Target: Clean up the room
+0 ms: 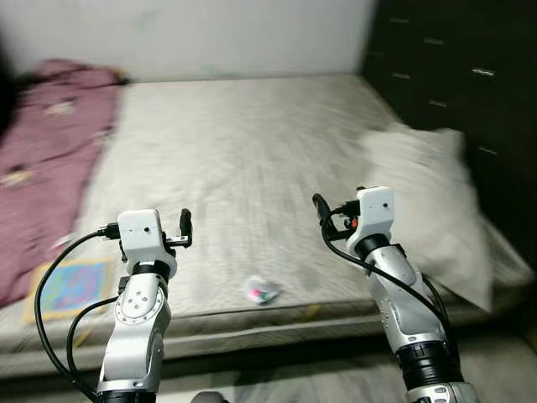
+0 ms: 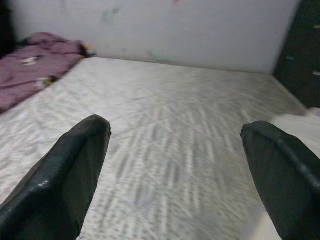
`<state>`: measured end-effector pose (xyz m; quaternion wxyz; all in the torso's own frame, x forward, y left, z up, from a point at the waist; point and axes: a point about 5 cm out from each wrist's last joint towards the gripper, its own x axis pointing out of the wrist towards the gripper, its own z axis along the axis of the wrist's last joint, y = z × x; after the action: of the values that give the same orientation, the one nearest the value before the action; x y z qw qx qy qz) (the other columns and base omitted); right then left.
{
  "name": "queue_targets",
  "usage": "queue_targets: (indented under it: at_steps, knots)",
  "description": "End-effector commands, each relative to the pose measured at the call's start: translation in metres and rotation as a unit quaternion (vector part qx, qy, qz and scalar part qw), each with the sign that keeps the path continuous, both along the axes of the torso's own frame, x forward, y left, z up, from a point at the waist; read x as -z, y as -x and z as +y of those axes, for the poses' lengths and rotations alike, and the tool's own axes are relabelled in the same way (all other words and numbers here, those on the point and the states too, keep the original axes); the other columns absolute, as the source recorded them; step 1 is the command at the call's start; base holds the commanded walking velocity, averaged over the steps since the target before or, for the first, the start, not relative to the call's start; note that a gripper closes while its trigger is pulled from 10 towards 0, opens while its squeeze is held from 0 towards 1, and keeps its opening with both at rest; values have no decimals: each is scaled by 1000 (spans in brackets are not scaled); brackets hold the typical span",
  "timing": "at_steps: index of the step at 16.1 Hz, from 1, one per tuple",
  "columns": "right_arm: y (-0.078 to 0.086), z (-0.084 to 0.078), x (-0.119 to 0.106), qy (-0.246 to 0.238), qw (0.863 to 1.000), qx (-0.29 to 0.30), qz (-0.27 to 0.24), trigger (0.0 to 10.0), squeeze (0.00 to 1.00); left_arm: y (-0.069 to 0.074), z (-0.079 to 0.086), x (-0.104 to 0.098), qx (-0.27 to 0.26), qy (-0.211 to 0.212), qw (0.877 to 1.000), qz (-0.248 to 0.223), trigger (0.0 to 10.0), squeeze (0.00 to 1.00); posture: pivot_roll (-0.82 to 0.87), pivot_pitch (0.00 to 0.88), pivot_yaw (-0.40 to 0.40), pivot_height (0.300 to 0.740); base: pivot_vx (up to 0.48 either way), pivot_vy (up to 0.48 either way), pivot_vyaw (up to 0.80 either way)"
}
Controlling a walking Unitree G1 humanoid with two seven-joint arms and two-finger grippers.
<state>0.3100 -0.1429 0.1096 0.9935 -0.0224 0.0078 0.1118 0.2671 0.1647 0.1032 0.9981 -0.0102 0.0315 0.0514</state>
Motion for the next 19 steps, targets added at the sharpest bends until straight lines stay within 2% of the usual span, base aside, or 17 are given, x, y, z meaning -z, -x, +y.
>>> queue_targets:
  at_steps: [1,11,16,19]
  knots:
    - [-3,-1,-3,1,1000,1,-4,10000,0,-1,0,1,0,-3,1000,5,10000,0,-16,0,-15,740,0,0,563]
    - [-2,0,-2,-1,1000,-2,-3,10000,0,0,1,1,-6,-3,1000,5,10000,0,-11,0,-18,740,0,0,48]
    - [-3,2,-1,3,1000,-8,-2,10000,0,0,2,2,-11,3,1000,7,10000,0,-4,0,-24,740,0,0,759]
    - [-4,2,-2,0,1000,-8,-4,10000,0,-1,2,2,-8,2,1000,5,10000,0,-2,0,-24,740,0,0,0]
